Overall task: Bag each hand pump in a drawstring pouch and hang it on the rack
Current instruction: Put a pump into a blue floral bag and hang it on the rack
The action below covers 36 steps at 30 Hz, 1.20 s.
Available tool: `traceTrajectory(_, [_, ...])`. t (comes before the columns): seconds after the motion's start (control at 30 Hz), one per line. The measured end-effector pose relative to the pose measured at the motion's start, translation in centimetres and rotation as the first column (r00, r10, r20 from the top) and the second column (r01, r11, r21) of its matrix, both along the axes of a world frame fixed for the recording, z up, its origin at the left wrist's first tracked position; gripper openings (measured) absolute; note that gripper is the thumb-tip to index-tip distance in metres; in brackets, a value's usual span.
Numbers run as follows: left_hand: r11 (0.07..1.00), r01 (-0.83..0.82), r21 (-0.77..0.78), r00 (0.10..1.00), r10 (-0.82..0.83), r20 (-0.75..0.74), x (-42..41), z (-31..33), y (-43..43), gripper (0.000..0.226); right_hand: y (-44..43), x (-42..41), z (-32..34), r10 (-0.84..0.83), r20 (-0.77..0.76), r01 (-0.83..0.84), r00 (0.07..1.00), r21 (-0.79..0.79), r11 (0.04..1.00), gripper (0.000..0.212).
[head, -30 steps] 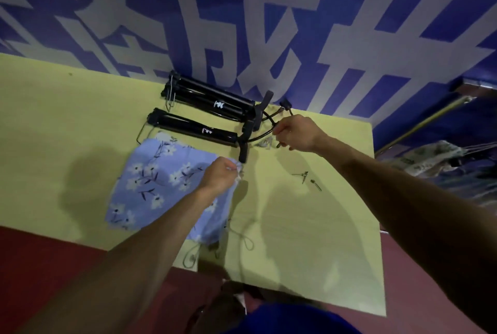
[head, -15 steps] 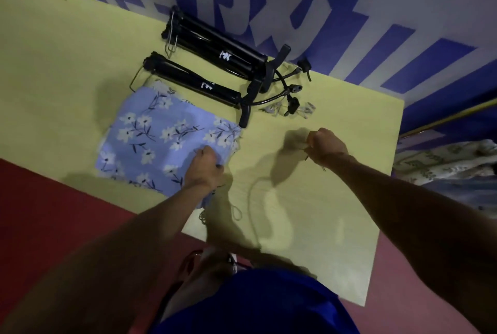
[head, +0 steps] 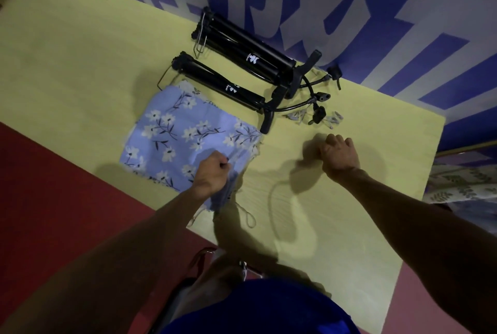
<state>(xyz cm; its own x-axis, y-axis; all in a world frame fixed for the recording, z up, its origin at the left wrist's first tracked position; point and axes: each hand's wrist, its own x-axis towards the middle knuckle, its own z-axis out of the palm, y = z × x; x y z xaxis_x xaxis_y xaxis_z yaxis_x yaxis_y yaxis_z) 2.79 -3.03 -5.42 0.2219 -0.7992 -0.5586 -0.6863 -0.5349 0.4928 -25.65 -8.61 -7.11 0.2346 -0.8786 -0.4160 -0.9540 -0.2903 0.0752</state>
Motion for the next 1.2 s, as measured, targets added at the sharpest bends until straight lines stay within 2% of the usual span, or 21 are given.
traceTrajectory(0.13, [0.991,-0.134,-0.02,0.984,0.131,-0.118,0.9,0.7,0.3,0.006,-0.1,1.8,0.4,0.04,-0.074,-0.036,0.996,0.056,0.998,0.039])
traceTrajectory(0.17, [0.983,-0.18,-0.029,0.973,0.173,-0.155,1.1,1.1,0.4,0.011,-0.1,2.5,0.7,0.027,-0.064,-0.023,0.998,0.058,0.998,0.04])
traceTrajectory(0.2, [0.979,-0.201,-0.044,0.966,0.19,-0.177,1.4,1.3,0.4,0.018,-0.2,3.2,1.0,-0.007,-0.02,0.008,1.0,0.07,0.998,0.039])
traceTrajectory(0.27, [0.98,-0.179,-0.086,0.969,0.16,-0.188,1.9,2.2,0.5,0.029,0.1,5.2,2.4,-0.152,0.227,0.114,0.962,0.175,0.978,0.027])
traceTrajectory(0.33, [0.98,-0.166,-0.107,0.973,0.146,-0.178,2.0,3.3,0.1,0.033,0.4,7.8,4.2,-0.317,0.509,0.129,0.8,0.37,0.92,0.012])
traceTrajectory(0.37, [0.976,-0.173,-0.13,0.974,0.15,-0.172,2.2,4.1,-0.1,0.034,0.5,9.4,5.5,-0.392,0.614,0.105,0.686,0.448,0.888,0.013])
traceTrajectory(0.43, [0.971,-0.167,-0.17,0.97,0.131,-0.204,2.6,5.2,-0.4,0.036,0.8,12.4,7.5,-0.517,0.701,0.07,0.492,0.56,0.825,0.023])
traceTrajectory(0.47, [0.97,-0.154,-0.189,0.969,0.111,-0.222,3.0,5.7,-0.5,0.037,1.0,14.0,8.5,-0.539,0.709,0.067,0.455,0.576,0.814,0.026])
traceTrajectory(0.5, [0.968,-0.156,-0.196,0.964,0.105,-0.245,3.3,6.1,-0.6,0.037,1.1,15.3,8.9,-0.536,0.711,0.064,0.455,0.575,0.816,0.025])
traceTrajectory(0.57, [0.959,-0.206,-0.196,0.945,0.143,-0.293,4.0,7.0,-0.6,0.029,1.2,17.8,9.3,-0.437,0.71,0.059,0.552,0.489,0.87,0.015])
traceTrajectory(0.63, [0.952,-0.243,-0.186,0.925,0.17,-0.34,4.7,7.8,-0.6,0.014,1.2,19.5,9.4,-0.418,0.711,0.086,0.565,0.453,0.887,0.01])
traceTrajectory(0.7, [0.94,-0.27,-0.21,0.908,0.176,-0.379,5.4,8.9,-0.6,0.008,1.2,20.9,9.7,-0.464,0.723,0.129,0.513,0.469,0.874,0.012])
traceTrajectory(0.8, [0.921,-0.319,-0.225,0.875,0.195,-0.443,6.8,10.5,-0.5,0.011,1.1,22.5,10.9,-0.552,0.744,0.19,0.377,0.521,0.832,0.01])
traceTrajectory(0.83, [0.917,-0.325,-0.233,0.87,0.193,-0.453,7.2,11.0,-0.6,0.012,0.9,22.7,11.2,-0.544,0.748,0.209,0.38,0.504,0.838,0.011])
traceTrajectory(0.93, [0.913,-0.32,-0.253,0.868,0.175,-0.465,8.5,12.1,-0.9,0.014,0.3,23.6,12.0,-0.483,0.748,0.23,0.455,0.425,0.876,0.013])
traceTrajectory(1.03, [0.901,-0.339,-0.272,0.855,0.174,-0.489,9.3,12.8,-1.8,0.013,-0.3,24.6,12.9,-0.435,0.756,0.212,0.49,0.38,0.9,0.014])
traceTrajectory(1.1, [0.882,-0.372,-0.288,0.836,0.184,-0.517,9.5,13.5,-2.5,0.011,-0.8,25.3,13.7,-0.415,0.751,0.165,0.513,0.388,0.907,0.007])
traceTrajectory(1.2, [0.845,-0.451,-0.288,0.796,0.235,-0.558,10.3,15.3,-4.0,0.01,-1.7,26.2,15.2,-0.398,0.75,0.064,0.528,0.432,0.9,0.015])
